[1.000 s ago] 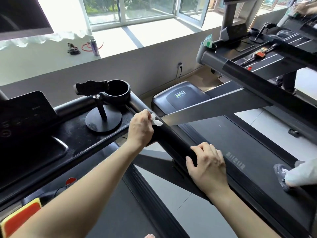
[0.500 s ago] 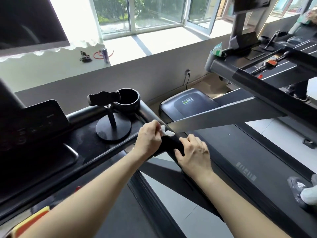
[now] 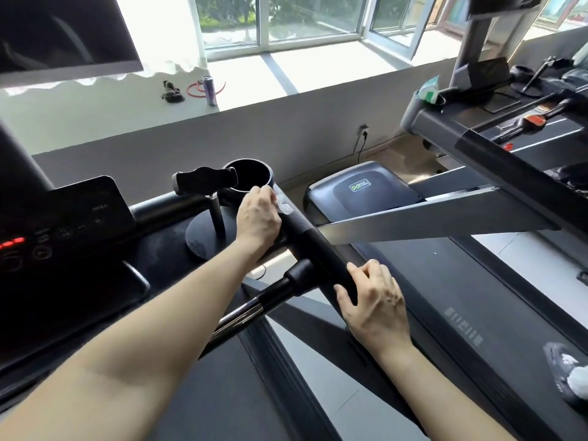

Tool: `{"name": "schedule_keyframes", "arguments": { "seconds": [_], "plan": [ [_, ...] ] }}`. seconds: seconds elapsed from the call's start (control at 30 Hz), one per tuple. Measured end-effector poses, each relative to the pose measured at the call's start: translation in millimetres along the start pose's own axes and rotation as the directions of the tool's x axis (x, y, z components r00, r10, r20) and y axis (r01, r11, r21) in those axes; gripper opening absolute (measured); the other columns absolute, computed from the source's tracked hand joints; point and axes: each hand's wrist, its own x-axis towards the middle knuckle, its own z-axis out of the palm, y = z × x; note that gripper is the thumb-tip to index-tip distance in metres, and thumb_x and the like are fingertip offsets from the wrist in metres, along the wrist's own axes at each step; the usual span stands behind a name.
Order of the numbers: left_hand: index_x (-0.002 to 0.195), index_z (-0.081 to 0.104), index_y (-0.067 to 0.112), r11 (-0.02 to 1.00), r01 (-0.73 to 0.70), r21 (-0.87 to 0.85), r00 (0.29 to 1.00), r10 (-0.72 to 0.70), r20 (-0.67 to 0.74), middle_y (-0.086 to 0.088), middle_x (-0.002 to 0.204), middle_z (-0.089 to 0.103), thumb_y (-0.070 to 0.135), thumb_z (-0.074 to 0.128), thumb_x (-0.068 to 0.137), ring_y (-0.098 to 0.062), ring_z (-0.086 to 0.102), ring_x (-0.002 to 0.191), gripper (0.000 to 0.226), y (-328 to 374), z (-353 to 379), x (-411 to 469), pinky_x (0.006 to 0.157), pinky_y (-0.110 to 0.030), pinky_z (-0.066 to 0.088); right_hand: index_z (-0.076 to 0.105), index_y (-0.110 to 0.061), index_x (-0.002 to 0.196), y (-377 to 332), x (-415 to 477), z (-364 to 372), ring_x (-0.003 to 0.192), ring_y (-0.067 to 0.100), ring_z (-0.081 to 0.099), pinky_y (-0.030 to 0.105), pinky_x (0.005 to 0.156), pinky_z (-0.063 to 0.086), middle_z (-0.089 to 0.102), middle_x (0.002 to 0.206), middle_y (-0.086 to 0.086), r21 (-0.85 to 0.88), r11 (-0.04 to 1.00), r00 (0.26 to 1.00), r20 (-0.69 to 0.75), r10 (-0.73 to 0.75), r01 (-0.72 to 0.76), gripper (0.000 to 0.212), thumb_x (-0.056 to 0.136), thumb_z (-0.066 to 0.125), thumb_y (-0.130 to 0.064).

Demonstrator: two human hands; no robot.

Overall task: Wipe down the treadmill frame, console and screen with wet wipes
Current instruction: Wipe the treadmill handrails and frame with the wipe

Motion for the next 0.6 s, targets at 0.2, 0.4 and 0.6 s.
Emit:
{"name": "schedule_keyframes", "arguments": {
  "seconds": [0.2, 0.4, 0.6],
  "plan": [
    [0.083, 0.063, 0.009, 0.997, -0.055, -0.045, 0.998, 0.056, 0.014, -0.01, 0.086, 0.062, 0.009, 0.057, 0.086, -0.033, 0.059, 0.086, 0.006, 7.4, -5.2, -22.7, 0.083, -0.041, 0.045, 0.065, -0.011, 0.118, 0.9, 0.3, 1.5, 0.089, 0.025, 0.052, 0.041, 0.075, 0.052, 0.05, 0.096, 0.002, 0.021, 1.0, 1.0, 0.009, 0.003, -0.003, 0.038, 0.089, 0.07, -0.035],
    [0.076, 0.059, 0.017, 0.923, -0.381, -0.051, 0.909, 0.384, 0.161, -0.001, 0.079, 0.061, 0.024, 0.051, 0.084, -0.026, 0.055, 0.079, 0.013, 16.0, -13.7, -65.1, 0.073, -0.045, 0.048, 0.066, -0.01, 0.119, 1.0, 0.2, 1.4, 0.09, 0.025, 0.052, 0.039, 0.075, 0.052, 0.05, 0.096, 0.001, 0.04, 0.999, 1.0, 0.006, 0.003, -0.003, 0.038, 0.089, 0.071, -0.034],
    [0.086, 0.061, 0.006, 0.995, -0.081, 0.063, 0.997, 0.079, 0.025, -0.015, 0.085, 0.063, 0.018, 0.061, 0.092, -0.038, 0.06, 0.082, 0.014, 3.9, -14.1, -3.7, 0.077, -0.044, 0.048, 0.067, -0.009, 0.121, 1.6, -0.2, 2.7, 0.092, 0.026, 0.054, 0.04, 0.073, 0.054, 0.052, 0.098, 0.003, 0.039, 0.999, 1.0, 0.009, 0.008, -0.008, 0.041, 0.088, 0.072, -0.034]
  ]
}}
